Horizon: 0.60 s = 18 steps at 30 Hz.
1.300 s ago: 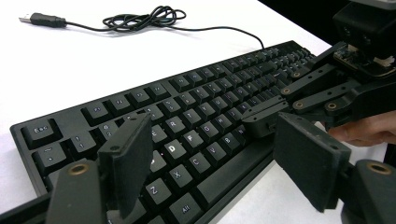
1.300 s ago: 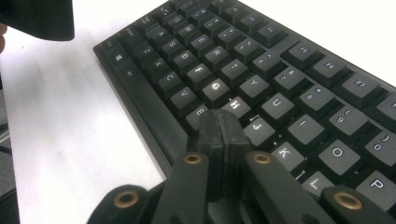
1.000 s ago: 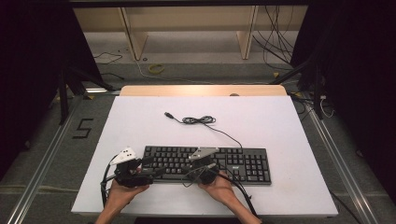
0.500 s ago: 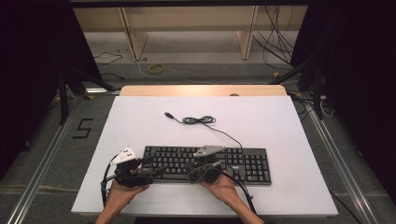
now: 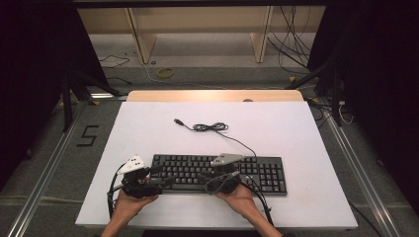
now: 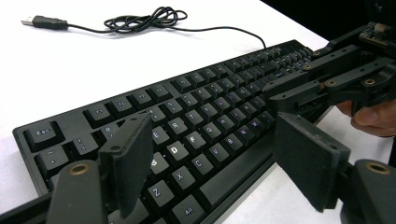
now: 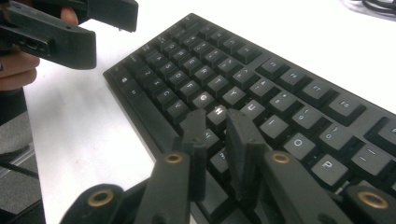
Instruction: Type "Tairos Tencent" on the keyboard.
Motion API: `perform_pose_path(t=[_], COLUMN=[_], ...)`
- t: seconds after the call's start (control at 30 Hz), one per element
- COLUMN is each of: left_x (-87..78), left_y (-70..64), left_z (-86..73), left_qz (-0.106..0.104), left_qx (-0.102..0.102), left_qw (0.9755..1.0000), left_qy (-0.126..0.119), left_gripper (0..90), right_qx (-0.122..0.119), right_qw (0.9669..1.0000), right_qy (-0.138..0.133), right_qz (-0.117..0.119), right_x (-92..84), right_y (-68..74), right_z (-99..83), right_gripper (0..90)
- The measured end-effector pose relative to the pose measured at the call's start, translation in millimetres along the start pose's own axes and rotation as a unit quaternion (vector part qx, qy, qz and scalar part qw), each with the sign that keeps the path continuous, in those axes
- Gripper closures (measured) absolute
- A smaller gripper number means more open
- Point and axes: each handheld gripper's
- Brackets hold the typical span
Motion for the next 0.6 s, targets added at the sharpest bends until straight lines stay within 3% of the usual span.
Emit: perform_pose_path(t=[0.2, 0.6], left_x=[2.3, 12.2], left_y=[-0.2, 1.7], left_z=[1.2, 11.8], left_qz=[-0.002, 0.005], left_qx=[0.002, 0.004], left_qw=[1.0, 0.9998], left_qy=[0.005, 0.021], left_gripper=[28.5, 32.4], right_qx=[0.004, 0.017], right_qw=[1.0, 0.9996], right_qy=[-0.007, -0.02], right_qz=[0.003, 0.004], right_x=[-6.4, -25.8], right_y=[-1.9, -8.3], right_z=[-0.7, -3.6], right_gripper=[72.3, 50.1])
Point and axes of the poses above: each handheld gripper's, and its own axes: x roughly forward along the jaws, z roughly out of its top, y roughly to its left, and after that the axes turned 6 degrees about x, right-handed
